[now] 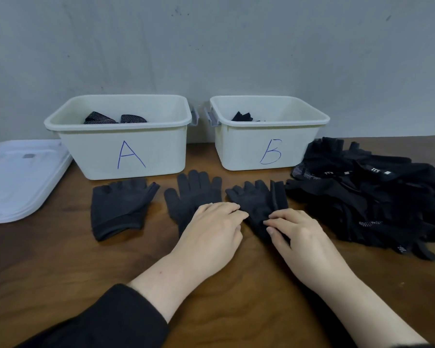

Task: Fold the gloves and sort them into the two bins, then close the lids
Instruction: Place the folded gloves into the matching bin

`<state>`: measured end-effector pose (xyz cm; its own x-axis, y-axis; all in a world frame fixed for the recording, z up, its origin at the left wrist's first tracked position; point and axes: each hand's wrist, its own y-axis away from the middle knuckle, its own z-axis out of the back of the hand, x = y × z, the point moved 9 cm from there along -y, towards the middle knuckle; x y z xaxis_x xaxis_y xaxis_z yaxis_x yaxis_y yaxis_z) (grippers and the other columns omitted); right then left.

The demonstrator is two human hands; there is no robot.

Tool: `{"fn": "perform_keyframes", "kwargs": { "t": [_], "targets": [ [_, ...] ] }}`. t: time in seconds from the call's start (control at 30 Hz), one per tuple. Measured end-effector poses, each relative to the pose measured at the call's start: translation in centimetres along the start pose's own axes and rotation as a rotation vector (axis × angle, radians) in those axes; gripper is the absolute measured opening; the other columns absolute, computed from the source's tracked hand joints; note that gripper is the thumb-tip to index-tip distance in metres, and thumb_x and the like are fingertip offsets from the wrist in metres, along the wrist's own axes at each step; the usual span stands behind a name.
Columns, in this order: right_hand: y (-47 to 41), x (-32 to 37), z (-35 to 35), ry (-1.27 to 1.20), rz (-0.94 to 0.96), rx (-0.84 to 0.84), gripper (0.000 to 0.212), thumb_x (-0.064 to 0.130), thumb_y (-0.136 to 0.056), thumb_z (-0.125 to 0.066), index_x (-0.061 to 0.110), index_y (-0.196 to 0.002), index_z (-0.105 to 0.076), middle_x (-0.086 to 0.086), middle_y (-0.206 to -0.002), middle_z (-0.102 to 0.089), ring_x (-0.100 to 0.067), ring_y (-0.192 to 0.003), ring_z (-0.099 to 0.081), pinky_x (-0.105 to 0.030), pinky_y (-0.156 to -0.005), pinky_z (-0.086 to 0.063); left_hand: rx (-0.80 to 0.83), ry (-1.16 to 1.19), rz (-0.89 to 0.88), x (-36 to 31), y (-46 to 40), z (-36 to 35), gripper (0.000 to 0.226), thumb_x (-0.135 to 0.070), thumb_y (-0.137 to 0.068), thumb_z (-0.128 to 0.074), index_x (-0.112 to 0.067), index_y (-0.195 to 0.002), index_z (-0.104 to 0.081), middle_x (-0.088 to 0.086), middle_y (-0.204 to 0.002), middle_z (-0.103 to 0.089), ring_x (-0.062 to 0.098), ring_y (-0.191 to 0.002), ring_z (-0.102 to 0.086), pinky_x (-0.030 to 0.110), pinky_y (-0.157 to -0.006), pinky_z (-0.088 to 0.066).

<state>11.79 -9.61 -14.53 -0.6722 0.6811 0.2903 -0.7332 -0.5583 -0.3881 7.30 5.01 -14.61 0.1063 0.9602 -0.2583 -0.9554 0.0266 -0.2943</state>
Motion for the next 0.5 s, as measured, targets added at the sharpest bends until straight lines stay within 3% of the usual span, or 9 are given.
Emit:
{"fn": "perform_keyframes", "kwargs": {
  "t": [0.13,0.23,0.37,0.5],
  "targets": [
    [-0.1,2.4,0.7,-0.034,0.064,-0.063,0.033,0.033,-0.099,-0.049,0.021,-0.115,-0.076,0.008,-0.122,-0.066,-0.011,-0.119,-0.057,-0.031,-0.106,-0.040,-0.141,0.034,0.026,0.6,0.5,2.6,0.030,-0.025,-0.102,-0.045,-0.029,-0.126,-0.063,-0.011,-0.127,-0.061,0.008,-0.118,-0.052,0.030,-0.104,-0.036],
    [-0.3,5.1,0.9,-0.133,0.104,-0.090,0.032,0.034,-0.100,-0.050,0.022,-0.116,-0.075,0.010,-0.121,-0.066,-0.006,-0.118,-0.057,-0.026,-0.106,-0.040,-0.263,-0.012,0.098,3.5,2.0,5.5,0.018,-0.029,-0.097,-0.054,-0.025,-0.109,-0.067,-0.009,-0.107,-0.063,0.012,-0.098,-0.056,0.032,-0.088,-0.045],
    [-1.1,8.7,-0.6,-0.201,0.129,-0.064,0.030,0.034,-0.099,-0.051,0.024,-0.117,-0.073,0.013,-0.119,-0.067,-0.003,-0.115,-0.056,-0.021,-0.105,-0.036,-0.323,-0.132,0.259,9.5,5.6,8.7,0.020,-0.038,-0.092,-0.061,-0.025,-0.105,-0.068,-0.008,-0.103,-0.061,0.015,-0.096,-0.055,0.036,-0.086,-0.045],
    [-1.8,11.1,-2.6,-0.196,0.155,-0.002,0.033,0.040,-0.100,-0.048,0.028,-0.121,-0.069,0.016,-0.121,-0.066,0.000,-0.117,-0.052,-0.016,-0.106,-0.026,-0.240,-0.226,0.366,13.4,8.6,9.3,0.036,-0.052,-0.087,-0.066,-0.026,-0.113,-0.067,-0.007,-0.107,-0.062,0.017,-0.101,-0.057,0.039,-0.085,-0.045]
  ]
}}
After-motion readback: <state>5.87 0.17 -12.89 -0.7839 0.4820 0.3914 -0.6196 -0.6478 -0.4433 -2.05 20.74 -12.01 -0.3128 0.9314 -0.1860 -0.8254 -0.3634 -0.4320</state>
